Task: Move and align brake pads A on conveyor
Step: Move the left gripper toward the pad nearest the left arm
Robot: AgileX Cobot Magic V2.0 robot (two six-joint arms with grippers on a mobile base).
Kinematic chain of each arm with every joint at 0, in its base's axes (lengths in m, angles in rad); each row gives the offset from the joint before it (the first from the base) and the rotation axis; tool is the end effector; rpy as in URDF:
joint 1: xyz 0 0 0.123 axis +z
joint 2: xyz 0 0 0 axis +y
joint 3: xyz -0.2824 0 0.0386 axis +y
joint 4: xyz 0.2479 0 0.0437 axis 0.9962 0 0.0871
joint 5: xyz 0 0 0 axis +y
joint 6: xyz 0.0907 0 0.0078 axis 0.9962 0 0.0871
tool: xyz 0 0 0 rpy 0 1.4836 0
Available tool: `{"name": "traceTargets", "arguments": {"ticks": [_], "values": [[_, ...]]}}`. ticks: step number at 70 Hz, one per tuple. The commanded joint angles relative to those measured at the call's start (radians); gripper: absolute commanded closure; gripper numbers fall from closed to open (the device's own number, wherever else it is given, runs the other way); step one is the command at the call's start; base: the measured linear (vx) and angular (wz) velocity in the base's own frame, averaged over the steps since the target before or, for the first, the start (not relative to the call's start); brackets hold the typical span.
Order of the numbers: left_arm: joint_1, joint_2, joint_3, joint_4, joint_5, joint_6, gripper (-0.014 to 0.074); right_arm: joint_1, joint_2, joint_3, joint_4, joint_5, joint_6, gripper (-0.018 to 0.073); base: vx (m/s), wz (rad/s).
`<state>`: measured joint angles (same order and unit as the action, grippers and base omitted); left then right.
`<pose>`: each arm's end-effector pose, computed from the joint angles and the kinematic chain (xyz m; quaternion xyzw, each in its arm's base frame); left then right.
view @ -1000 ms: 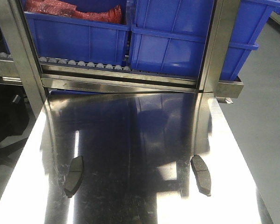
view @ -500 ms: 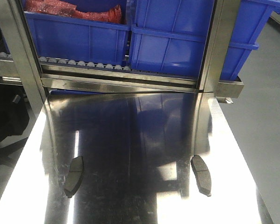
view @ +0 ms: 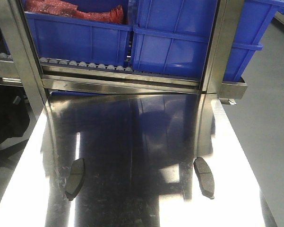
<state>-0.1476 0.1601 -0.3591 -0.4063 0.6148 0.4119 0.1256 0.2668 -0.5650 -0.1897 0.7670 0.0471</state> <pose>0.0431 -0.0274 0.2726 0.1562 0.7839 -0.1138 0.5901 0.0470 -0.0061 0.3163 -0.0520 0.8232 -0.0442 0.5636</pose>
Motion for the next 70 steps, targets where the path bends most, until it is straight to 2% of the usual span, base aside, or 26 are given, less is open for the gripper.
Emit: {"name": "traceTargets", "arguments": {"ticks": [1,24,32,37,41,49,57,61,70], "values": [[-0.006,0.015,-0.022,-0.019,-0.067,-0.003,0.0603,0.000,0.014,-0.025,-0.016,-0.069,-0.003,0.0560,0.00,0.00],[-0.006,0.014,-0.022,-0.020,-0.056,-0.003,0.0600,0.000,0.014,-0.025,-0.016,-0.069,-0.003,0.0560,0.00,0.00],[-0.006,0.014,-0.022,-0.036,-0.051,-0.003,0.0549,0.000,0.014,-0.025,-0.016,-0.069,-0.003,0.0560,0.00,0.00],[-0.006,0.014,-0.022,-0.037,-0.051,-0.003,0.0476,0.000,0.014,-0.025,-0.016,-0.069,-0.003,0.0560,0.00,0.00],[-0.006,0.014,-0.022,-0.037,-0.051,-0.003,0.0377,0.000,0.014,-0.025,-0.016,-0.069,-0.003,0.0560,0.00,0.00],[-0.006,0.014,-0.022,-0.037,-0.051,-0.004,0.0121,0.000,0.014,-0.025,-0.016,-0.069,-0.003,0.0560,0.00,0.00],[-0.006,0.014,-0.022,-0.037,-0.051,-0.005,-0.0076,0.000,0.014,-0.025,-0.016,-0.069,-0.003,0.0560,0.00,0.00],[-0.006,0.014,-0.022,-0.037,-0.051,-0.005,-0.0134,0.000,0.014,-0.025,-0.016,-0.069,-0.003,0.0560,0.00,0.00],[-0.006,0.014,-0.022,-0.037,-0.051,-0.005,-0.0124,0.000,0.014,-0.025,-0.016,-0.069,-0.003,0.0560,0.00,0.00]]}}
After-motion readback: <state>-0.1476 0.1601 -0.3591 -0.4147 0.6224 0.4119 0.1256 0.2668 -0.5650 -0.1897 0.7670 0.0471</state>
